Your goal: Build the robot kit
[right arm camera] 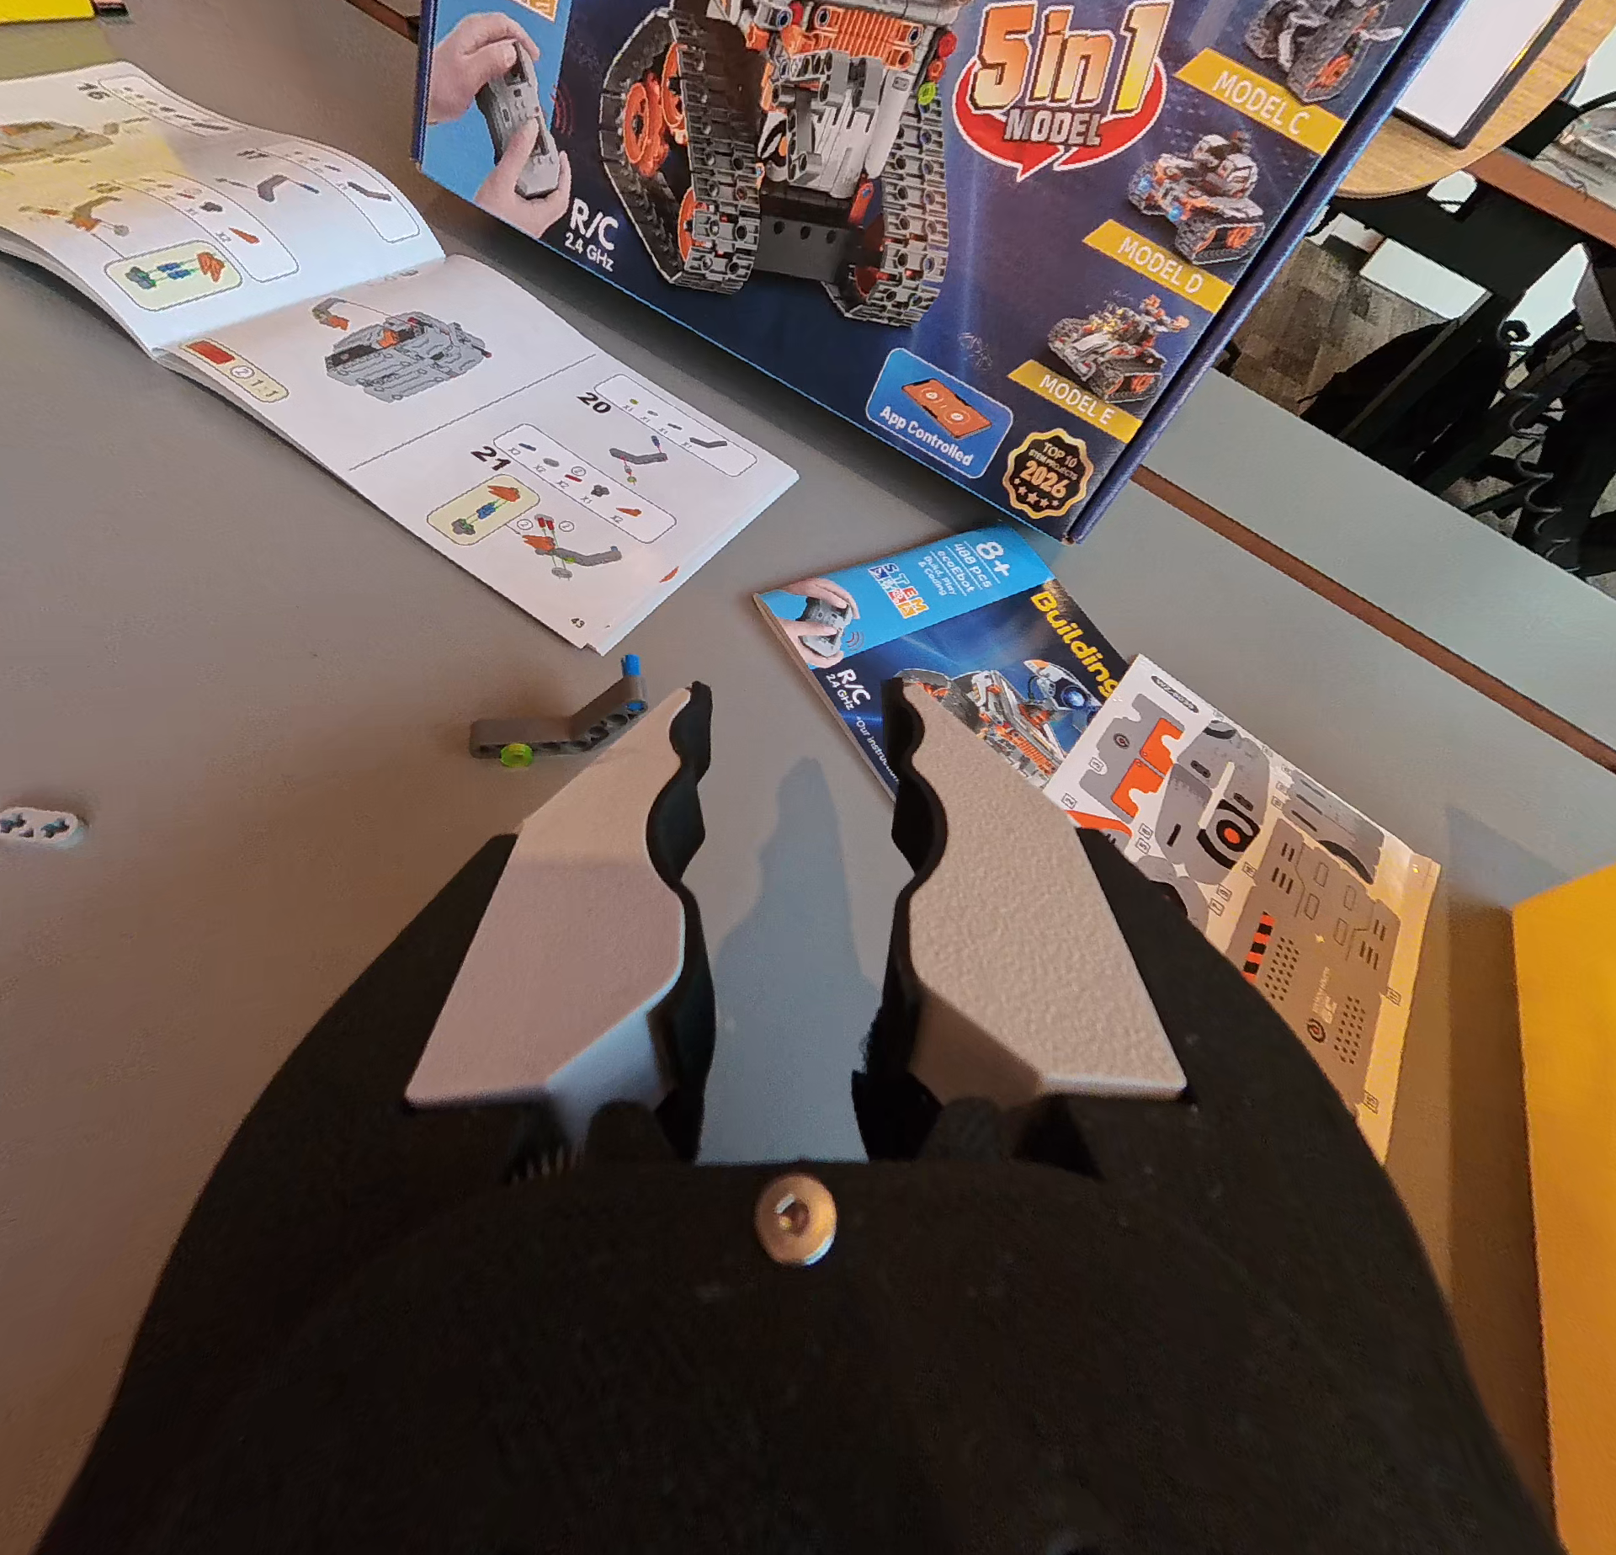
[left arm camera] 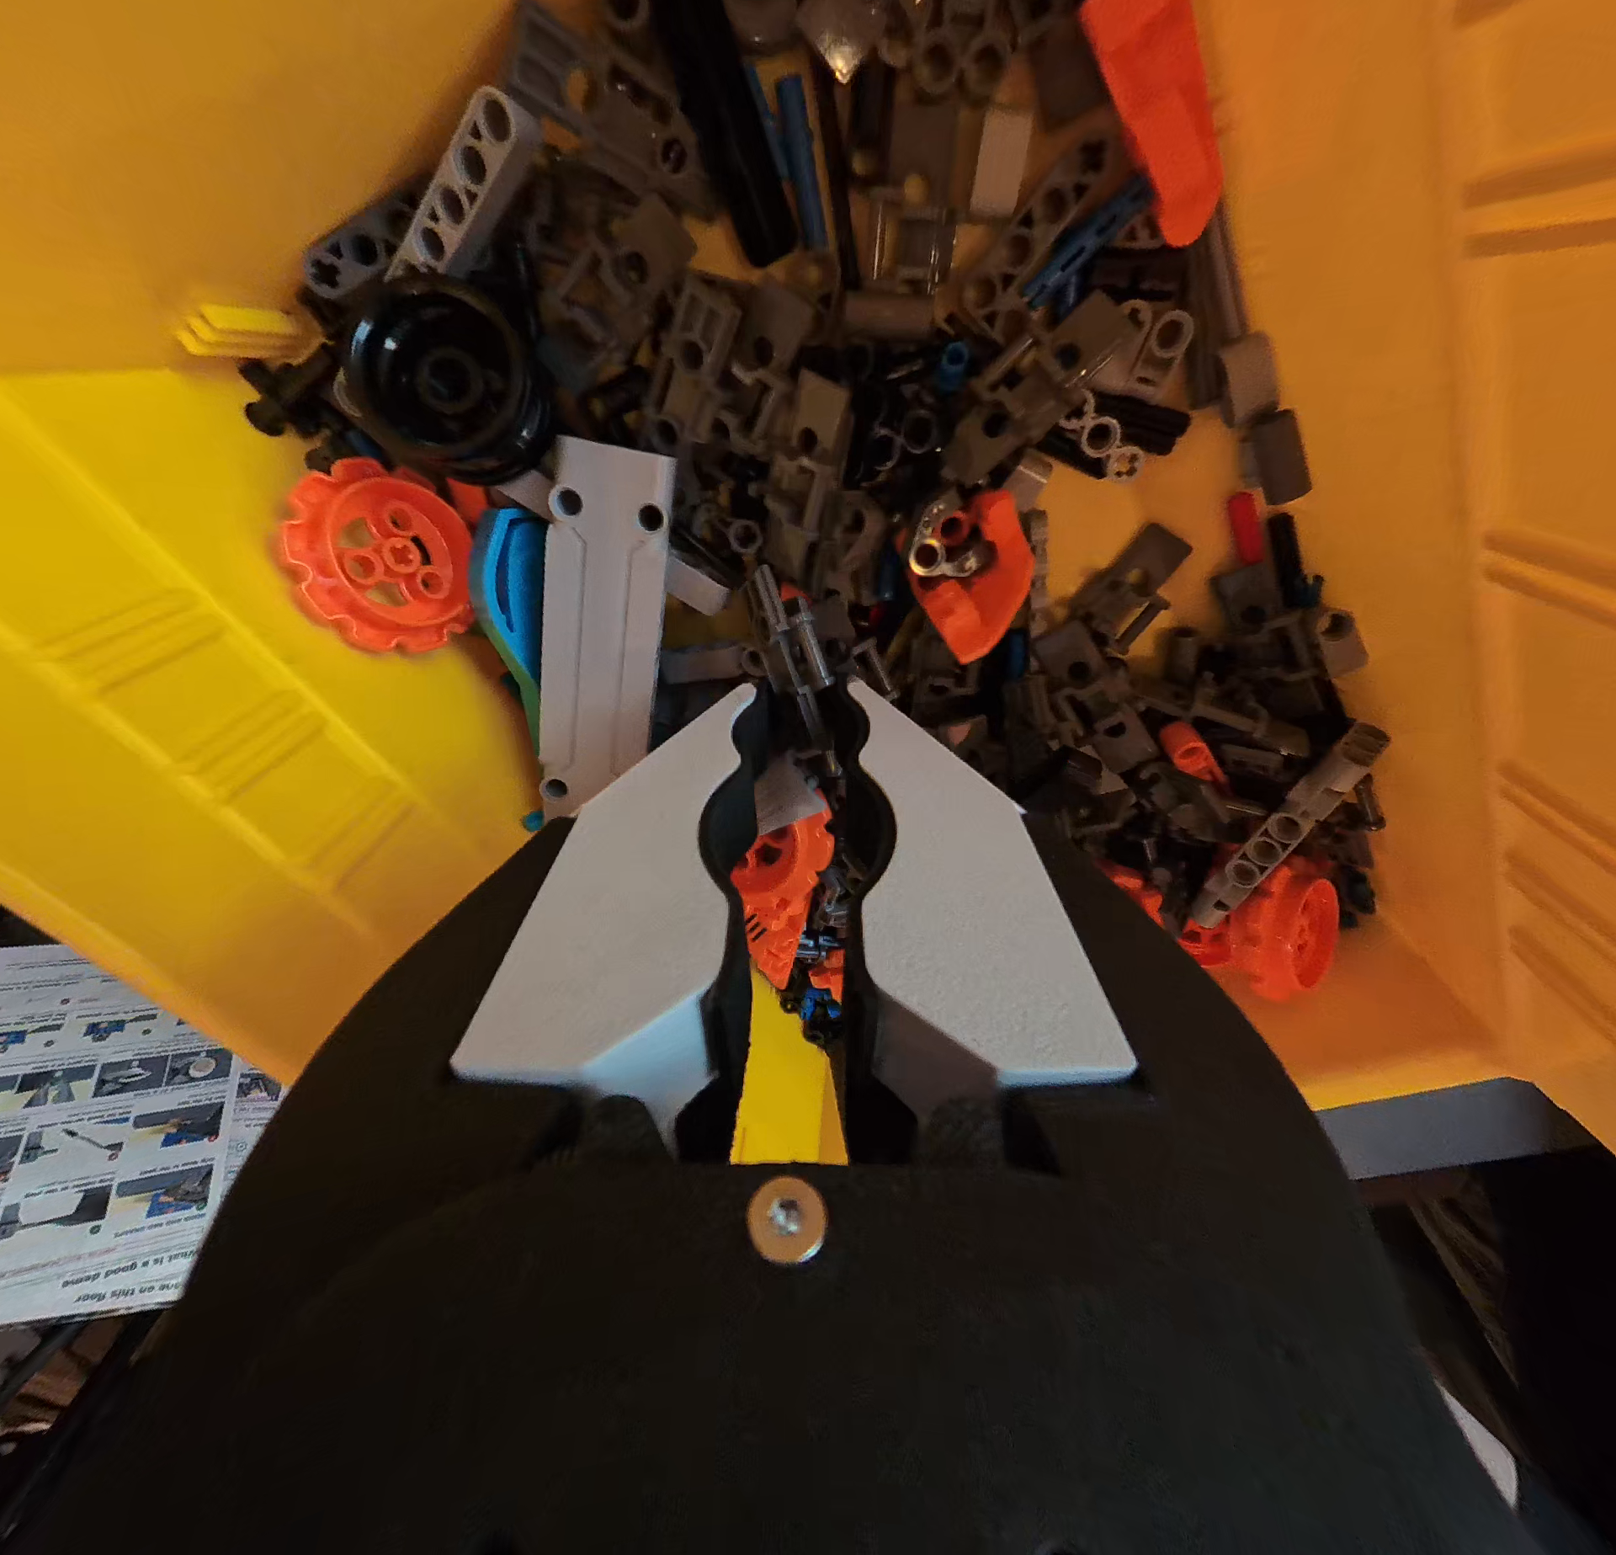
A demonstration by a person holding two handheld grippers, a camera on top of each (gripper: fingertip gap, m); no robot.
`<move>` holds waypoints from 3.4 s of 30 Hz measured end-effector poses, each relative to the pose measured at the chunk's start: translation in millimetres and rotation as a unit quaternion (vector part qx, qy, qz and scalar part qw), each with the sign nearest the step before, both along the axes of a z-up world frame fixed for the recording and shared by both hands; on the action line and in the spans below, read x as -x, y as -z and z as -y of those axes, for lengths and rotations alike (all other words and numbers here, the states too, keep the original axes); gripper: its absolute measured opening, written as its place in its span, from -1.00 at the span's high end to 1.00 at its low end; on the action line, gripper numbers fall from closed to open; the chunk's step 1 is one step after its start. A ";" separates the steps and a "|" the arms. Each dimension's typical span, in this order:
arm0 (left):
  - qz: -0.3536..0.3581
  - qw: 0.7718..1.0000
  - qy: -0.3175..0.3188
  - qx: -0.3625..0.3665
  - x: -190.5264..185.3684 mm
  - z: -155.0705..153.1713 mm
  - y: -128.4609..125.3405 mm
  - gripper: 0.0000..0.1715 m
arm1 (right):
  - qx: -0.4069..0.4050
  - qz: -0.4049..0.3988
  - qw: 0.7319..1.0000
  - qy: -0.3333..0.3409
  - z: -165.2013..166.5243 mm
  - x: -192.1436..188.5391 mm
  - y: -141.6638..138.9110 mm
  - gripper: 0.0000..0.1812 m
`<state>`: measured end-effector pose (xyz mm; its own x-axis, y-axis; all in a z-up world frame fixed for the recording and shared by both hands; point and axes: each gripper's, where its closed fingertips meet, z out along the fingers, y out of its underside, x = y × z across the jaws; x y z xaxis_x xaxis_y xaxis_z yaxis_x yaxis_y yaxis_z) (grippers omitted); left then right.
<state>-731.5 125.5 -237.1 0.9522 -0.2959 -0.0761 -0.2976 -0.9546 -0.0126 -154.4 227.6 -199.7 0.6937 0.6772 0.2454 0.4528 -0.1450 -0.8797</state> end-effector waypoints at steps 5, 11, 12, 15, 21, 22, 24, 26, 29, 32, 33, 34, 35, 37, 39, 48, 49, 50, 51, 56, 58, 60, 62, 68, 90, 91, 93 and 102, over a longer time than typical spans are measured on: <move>-0.005 1.000 -0.010 -0.021 7.4 -9.3 -0.4 0.89 | 0.002 0.003 1.000 -0.002 -0.1 1.3 1.4 0.56; -0.008 0.997 -0.022 -0.076 14.3 -31.2 -5.3 0.90 | 0.001 0.004 1.000 -0.005 0.3 2.5 0.9 0.56; -0.009 0.996 -0.024 -0.088 15.6 -35.5 -6.9 0.90 | 0.001 0.004 1.000 -0.006 0.5 2.7 0.8 0.56; 0.003 0.993 -0.030 -0.114 14.8 -44.6 -10.2 0.90 | 0.000 0.005 1.000 -0.007 0.8 3.1 0.7 0.56; 0.048 0.988 -0.056 -0.134 10.5 -50.0 -13.9 0.72 | 0.001 0.007 1.000 -0.009 1.1 3.5 1.1 0.56; 0.057 0.988 -0.063 -0.132 9.5 -49.1 -15.0 0.66 | 0.001 0.007 1.000 -0.009 1.1 3.6 1.2 0.56; 0.070 0.986 -0.068 -0.135 7.6 -47.1 -19.9 0.55 | 0.000 0.008 1.000 -0.009 1.3 3.5 1.2 0.56; 0.072 0.986 -0.061 -0.139 7.2 -42.6 -27.2 0.53 | 0.000 0.008 1.000 -0.009 1.4 3.7 1.4 0.56; 0.077 0.986 -0.055 -0.136 4.9 -31.3 -36.7 0.48 | 0.001 0.010 1.000 -0.009 1.0 3.7 2.5 0.55; 0.090 0.993 -0.043 -0.056 -2.8 3.6 -27.8 0.45 | 0.002 0.011 1.000 -0.008 0.6 3.4 3.1 0.55; 0.082 0.995 -0.042 -0.031 -1.1 15.2 -24.1 0.43 | 0.002 0.011 1.000 -0.007 0.6 3.1 3.3 0.55; 0.073 0.996 -0.045 -0.007 0.8 26.3 -21.0 0.42 | 0.002 0.011 1.000 -0.006 0.5 2.7 3.6 0.55; 0.068 0.996 -0.048 0.012 1.9 36.0 -18.7 0.41 | 0.003 0.011 1.000 -0.005 0.3 2.5 3.9 0.56; 0.066 0.996 -0.049 0.041 0.5 50.7 -17.2 0.36 | 0.004 0.011 1.000 -0.004 -0.3 2.1 4.5 0.55; 0.056 0.997 -0.041 0.041 0.4 53.7 -19.4 0.26 | 0.005 0.013 1.000 -0.003 -0.9 1.9 5.4 0.55; 0.044 0.996 -0.029 0.066 -7.3 75.2 -25.9 0.31 | 0.003 0.016 1.000 -0.005 0.2 2.4 4.9 0.56; 0.043 0.996 -0.027 0.077 -8.4 80.3 -24.4 0.33 | 0.003 0.016 1.000 -0.006 0.4 2.8 4.7 0.56; 0.043 0.995 -0.024 0.089 -9.7 85.0 -23.0 0.34 | 0.003 0.016 1.000 -0.007 0.7 3.1 4.6 0.56; 0.039 0.994 -0.021 0.096 -10.0 87.6 -22.0 0.33 | 0.003 0.017 1.000 -0.007 1.0 3.4 4.6 0.56; 0.032 0.995 -0.016 0.098 -11.8 84.5 -20.3 0.32 | 0.006 0.018 1.000 -0.015 3.2 5.8 5.5 0.56; 0.029 0.994 -0.014 0.104 -12.0 85.9 -19.1 0.32 | 0.017 0.006 0.999 -0.031 6.8 11.2 6.4 0.56; 0.026 0.994 -0.014 0.108 -11.4 87.2 -18.7 0.32 | 0.034 -0.007 0.998 -0.045 10.2 16.7 8.7 0.56; 0.024 0.994 -0.013 0.108 -10.4 88.0 -19.0 0.33 | 0.043 -0.008 0.998 -0.055 12.8 20.9 11.4 0.56; 0.037 0.998 -0.020 0.053 -1.7 83.9 -34.5 0.43 | 0.047 0.009 0.997 -0.063 16.8 23.3 17.0 0.56; 0.204 0.706 0.025 -0.677 34.1 3.1 -313.0 0.44 | 0.090 0.033 0.859 -0.502 118.1 404.7 -146.4 0.57; 0.221 0.675 0.024 -0.703 35.5 9.2 -323.6 0.31 | 0.087 0.049 0.852 -0.513 120.0 423.0 -139.2 0.64; 0.256 0.639 0.022 -0.725 37.1 20.2 -336.3 0.00 | 0.087 0.073 0.837 -0.536 123.0 457.5 -126.1 0.75; 0.348 0.592 0.018 -0.727 52.3 54.3 -360.8 0.28 | 0.140 0.275 0.746 -0.590 108.2 539.4 -35.4 0.91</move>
<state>-783.8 71.2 123.7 0.8979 -0.4200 0.1315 0.2427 0.2232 -0.9441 -693.9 119.4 -164.3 -0.5798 0.8147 0.0069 0.6923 0.4972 -0.5230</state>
